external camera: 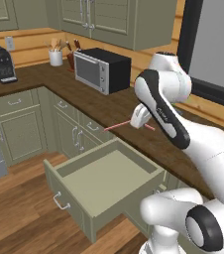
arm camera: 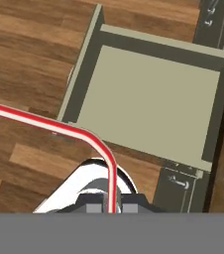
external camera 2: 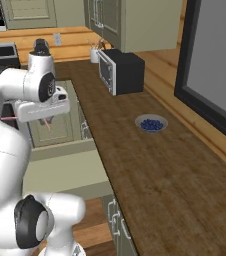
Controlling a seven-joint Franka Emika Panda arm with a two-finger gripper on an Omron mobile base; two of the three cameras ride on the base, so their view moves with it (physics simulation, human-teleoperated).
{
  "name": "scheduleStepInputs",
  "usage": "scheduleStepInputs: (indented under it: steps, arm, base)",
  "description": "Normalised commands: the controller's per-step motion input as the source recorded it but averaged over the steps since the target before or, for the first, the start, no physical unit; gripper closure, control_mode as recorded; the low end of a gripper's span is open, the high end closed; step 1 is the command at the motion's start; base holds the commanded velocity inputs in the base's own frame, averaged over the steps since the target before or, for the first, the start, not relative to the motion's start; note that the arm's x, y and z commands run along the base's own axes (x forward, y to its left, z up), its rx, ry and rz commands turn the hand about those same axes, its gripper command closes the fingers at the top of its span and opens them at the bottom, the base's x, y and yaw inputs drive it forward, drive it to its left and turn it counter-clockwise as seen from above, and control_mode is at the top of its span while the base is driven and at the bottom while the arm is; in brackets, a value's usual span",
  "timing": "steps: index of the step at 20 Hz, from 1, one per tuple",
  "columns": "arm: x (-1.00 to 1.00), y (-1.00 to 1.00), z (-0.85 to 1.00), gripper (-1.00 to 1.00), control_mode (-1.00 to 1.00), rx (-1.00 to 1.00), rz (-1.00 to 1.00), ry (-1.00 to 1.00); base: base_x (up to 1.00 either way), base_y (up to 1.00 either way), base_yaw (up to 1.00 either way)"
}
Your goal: Take a straw from the drawer in front and place it inside the glass cup on the dining counter.
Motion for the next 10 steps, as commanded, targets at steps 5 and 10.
scheduleStepInputs:
  steps: [5, 10]
  arm:
    - [-0.67, -0.66, 0.38, 1.0, -1.0, -0.02, 0.0, 0.02]
    - [-0.72, -0.49, 0.03, 1.0, -1.0, 0.0, -0.05, 0.0]
  base:
    - [0.0, 0.0, 0.0]
    - [0.0, 0.0, 0.0]
